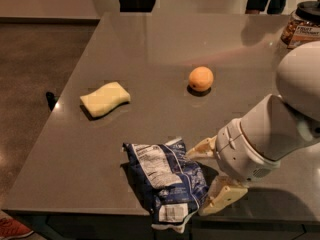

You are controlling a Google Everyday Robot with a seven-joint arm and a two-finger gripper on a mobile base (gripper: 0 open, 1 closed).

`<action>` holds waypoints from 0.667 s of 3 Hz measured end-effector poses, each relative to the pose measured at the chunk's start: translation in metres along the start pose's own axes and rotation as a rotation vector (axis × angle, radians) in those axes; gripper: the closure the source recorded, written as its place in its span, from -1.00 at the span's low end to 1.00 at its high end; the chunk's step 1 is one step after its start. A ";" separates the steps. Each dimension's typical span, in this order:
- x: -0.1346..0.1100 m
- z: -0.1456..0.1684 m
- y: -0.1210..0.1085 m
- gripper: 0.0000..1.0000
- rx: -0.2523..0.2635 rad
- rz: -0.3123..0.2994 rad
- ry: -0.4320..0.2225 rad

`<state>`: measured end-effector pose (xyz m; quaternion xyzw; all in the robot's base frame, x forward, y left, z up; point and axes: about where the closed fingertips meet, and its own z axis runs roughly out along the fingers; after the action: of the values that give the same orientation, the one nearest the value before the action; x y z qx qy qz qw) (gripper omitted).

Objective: Pick blue chip bag

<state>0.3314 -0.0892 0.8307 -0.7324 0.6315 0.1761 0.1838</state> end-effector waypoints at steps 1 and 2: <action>-0.011 -0.007 -0.007 0.43 0.031 0.018 0.002; -0.027 -0.036 -0.022 0.99 0.116 0.037 -0.008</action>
Offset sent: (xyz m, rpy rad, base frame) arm 0.0305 0.0080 0.0680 0.0385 -0.1228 -0.1330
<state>0.3505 -0.0809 0.8759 -0.7082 0.6532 0.1454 0.2249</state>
